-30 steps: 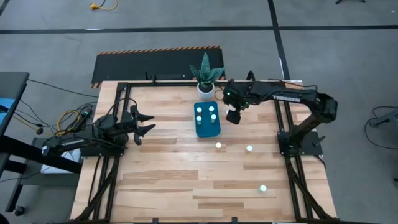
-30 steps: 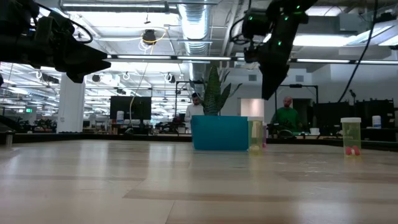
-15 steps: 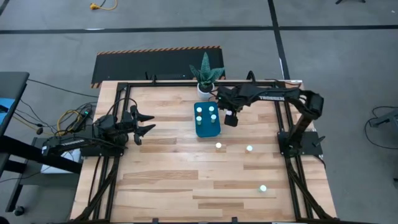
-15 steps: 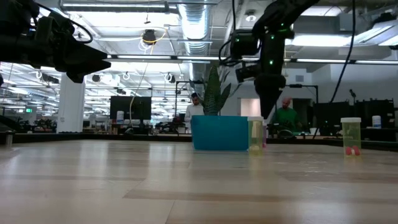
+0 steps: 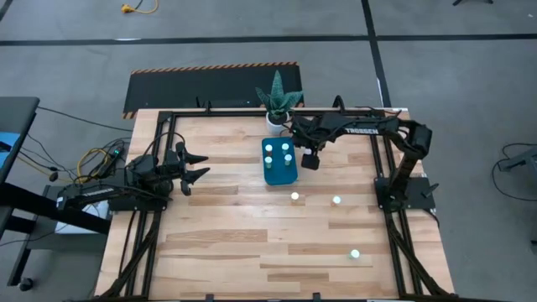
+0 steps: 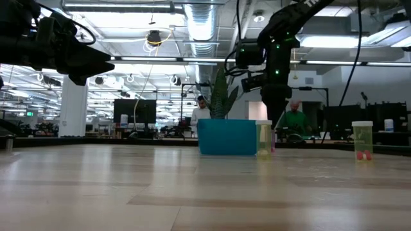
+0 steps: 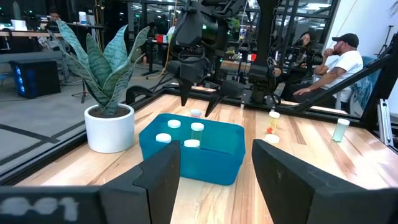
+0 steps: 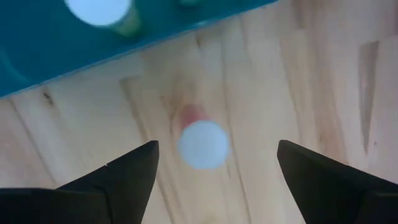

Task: Pick and place pill bottles into a basket
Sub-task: Put the pink pill bottle into the blue container

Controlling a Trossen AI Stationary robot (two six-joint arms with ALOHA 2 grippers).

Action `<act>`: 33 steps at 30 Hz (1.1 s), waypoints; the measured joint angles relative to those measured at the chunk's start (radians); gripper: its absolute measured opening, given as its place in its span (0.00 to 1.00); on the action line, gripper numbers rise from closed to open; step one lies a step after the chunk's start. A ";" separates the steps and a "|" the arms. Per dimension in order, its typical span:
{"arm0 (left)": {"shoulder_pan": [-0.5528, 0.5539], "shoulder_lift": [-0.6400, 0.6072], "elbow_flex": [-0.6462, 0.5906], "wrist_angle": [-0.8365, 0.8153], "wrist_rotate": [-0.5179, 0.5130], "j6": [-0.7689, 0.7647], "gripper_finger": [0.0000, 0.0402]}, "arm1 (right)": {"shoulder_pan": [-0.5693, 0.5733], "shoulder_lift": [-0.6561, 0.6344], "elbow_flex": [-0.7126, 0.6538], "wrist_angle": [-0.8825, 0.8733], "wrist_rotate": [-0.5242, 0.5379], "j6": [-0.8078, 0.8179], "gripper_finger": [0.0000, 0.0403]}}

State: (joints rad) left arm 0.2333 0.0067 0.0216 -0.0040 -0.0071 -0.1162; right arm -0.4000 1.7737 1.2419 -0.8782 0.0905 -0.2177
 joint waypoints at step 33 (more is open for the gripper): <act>0.000 0.000 0.000 0.000 0.000 0.000 0.47 | 0.003 0.000 -0.036 0.070 -0.062 0.079 0.26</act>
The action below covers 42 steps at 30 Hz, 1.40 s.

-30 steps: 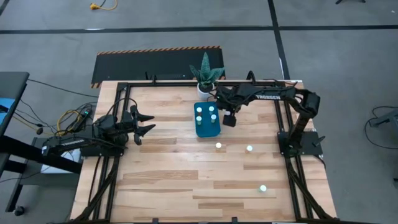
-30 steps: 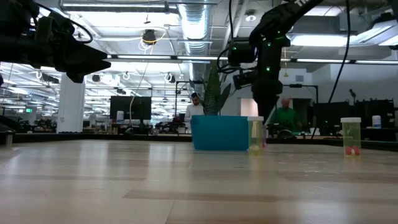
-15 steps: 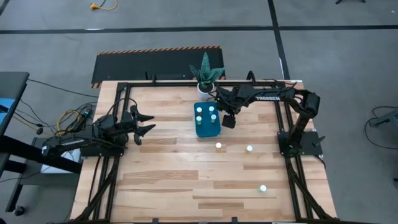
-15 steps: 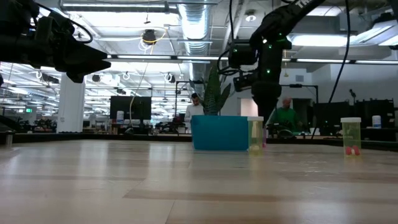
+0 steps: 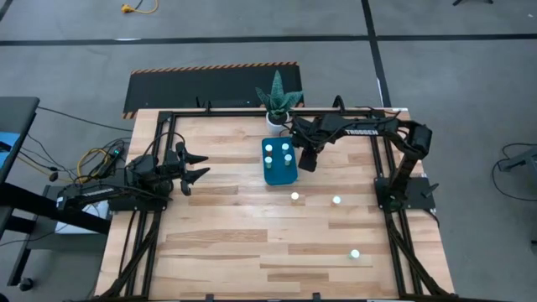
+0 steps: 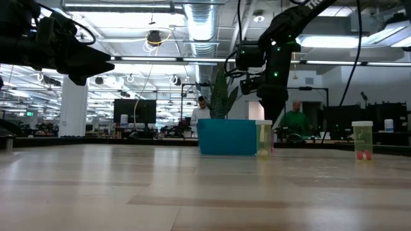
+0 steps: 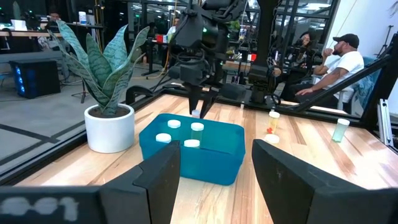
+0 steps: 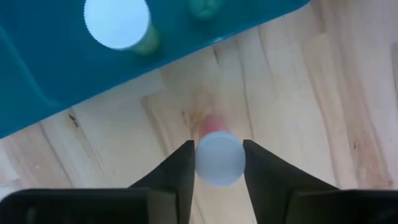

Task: Pick and place pill bottles into a basket
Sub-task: Put the pink pill bottle into the blue container

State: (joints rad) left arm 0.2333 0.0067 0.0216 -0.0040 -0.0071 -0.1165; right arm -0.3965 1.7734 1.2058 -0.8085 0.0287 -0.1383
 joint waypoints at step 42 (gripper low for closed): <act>0.000 0.000 0.000 0.000 0.000 0.000 0.47 | 0.256 0.219 0.457 -0.190 -0.137 -0.073 0.28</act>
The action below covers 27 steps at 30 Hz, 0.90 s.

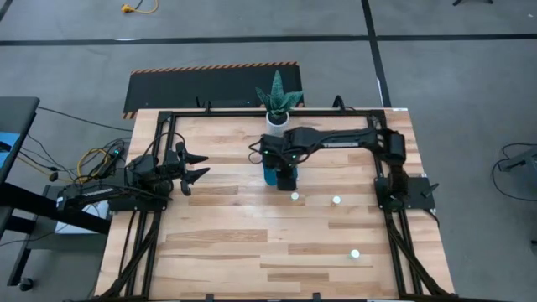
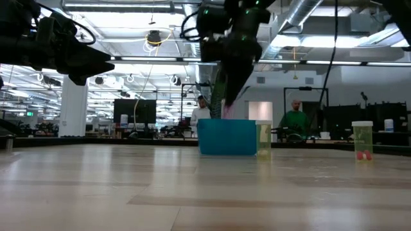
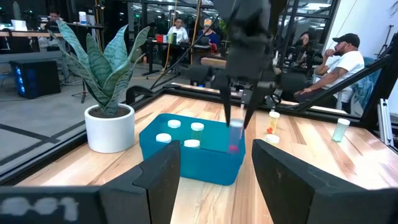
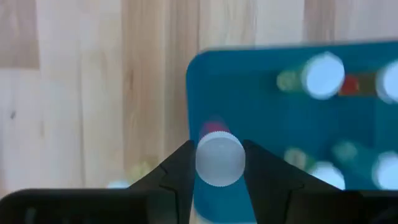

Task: Pick and place pill bottles into a basket
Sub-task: Put the pink pill bottle into the blue container

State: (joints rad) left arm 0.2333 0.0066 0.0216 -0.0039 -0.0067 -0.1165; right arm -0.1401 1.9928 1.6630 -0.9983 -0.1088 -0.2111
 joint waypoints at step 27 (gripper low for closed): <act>0.000 0.000 0.000 0.001 0.001 0.000 0.47 | -0.031 0.113 0.001 0.125 -0.075 -0.043 0.33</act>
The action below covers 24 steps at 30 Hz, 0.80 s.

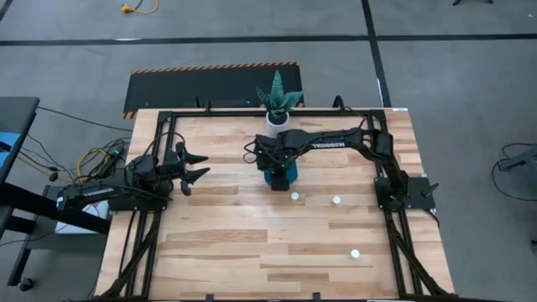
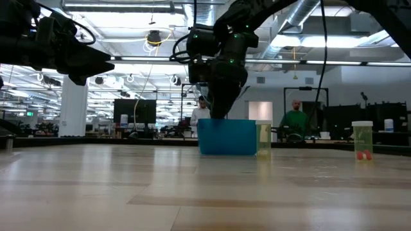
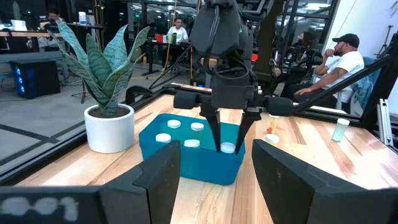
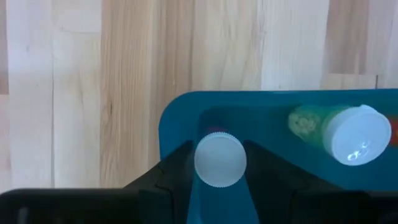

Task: Pick and place pill bottles into a basket
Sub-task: Put the pink pill bottle into the blue container, then put the yellow pill bottle into the blue container

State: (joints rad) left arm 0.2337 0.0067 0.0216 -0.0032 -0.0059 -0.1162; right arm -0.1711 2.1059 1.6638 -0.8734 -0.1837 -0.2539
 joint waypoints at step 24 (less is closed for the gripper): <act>0.000 0.000 0.000 0.000 -0.001 0.000 0.47 | -0.009 -0.038 0.366 -0.356 -0.030 0.014 0.70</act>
State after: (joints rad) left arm 0.2336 0.0067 0.0212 -0.0036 -0.0066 -0.1165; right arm -0.1804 2.0684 2.0296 -1.2297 -0.2140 -0.2398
